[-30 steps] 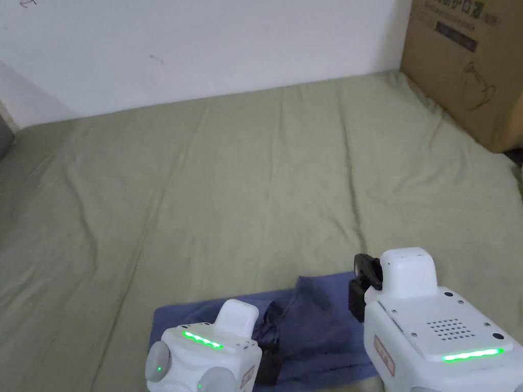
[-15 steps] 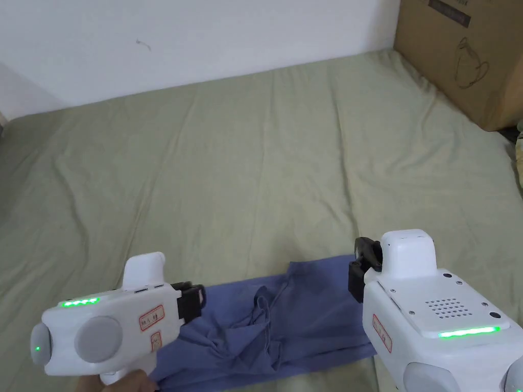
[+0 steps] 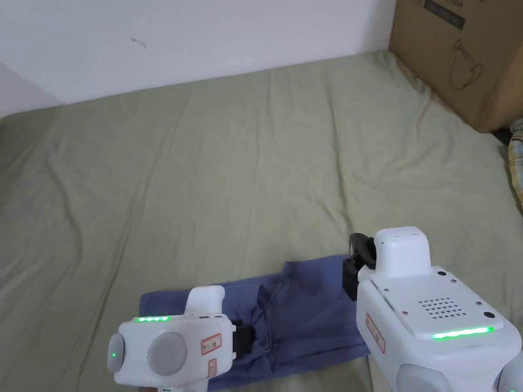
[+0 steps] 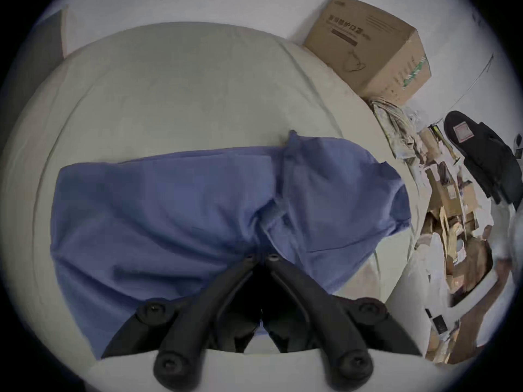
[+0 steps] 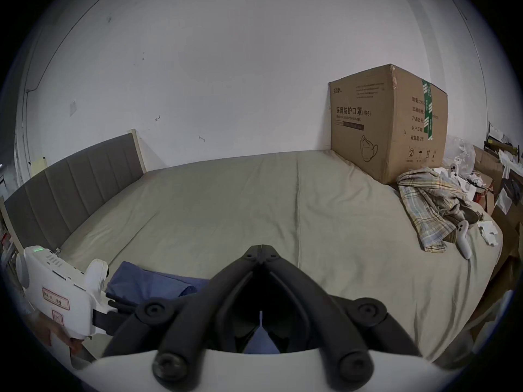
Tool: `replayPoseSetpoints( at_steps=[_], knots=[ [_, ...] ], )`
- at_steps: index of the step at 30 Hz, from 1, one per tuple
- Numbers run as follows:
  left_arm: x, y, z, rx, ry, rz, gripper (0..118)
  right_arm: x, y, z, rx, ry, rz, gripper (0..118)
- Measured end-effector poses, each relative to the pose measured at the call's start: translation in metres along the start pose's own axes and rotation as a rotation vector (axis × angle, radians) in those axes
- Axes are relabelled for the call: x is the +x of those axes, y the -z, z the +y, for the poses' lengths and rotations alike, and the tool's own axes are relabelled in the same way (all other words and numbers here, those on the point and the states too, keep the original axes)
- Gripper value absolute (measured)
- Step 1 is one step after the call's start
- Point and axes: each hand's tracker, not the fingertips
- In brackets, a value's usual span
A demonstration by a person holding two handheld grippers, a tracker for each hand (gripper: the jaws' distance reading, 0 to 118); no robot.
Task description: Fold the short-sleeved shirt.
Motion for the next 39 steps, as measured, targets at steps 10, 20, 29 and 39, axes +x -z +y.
replayPoseSetpoints(
  at_steps=[10,20,29,39],
  knots=[
    [0.022,0.006,-0.011,-0.034,0.033,-0.085,0,0.002,-0.007,0.005,0.064,0.01,-0.013,1],
    [-0.052,-0.072,0.001,0.146,-0.153,-0.121,0,-0.003,-0.018,0.021,0.092,-0.022,-0.026,1],
    [-0.18,-0.104,-0.068,0.168,-0.471,-0.211,1,-0.024,-0.023,0.033,0.138,-0.044,-0.034,1],
    [-0.21,-0.072,-0.084,0.236,-0.617,-0.398,89,-0.058,-0.01,0.035,0.12,-0.103,-0.01,1]
  ],
)
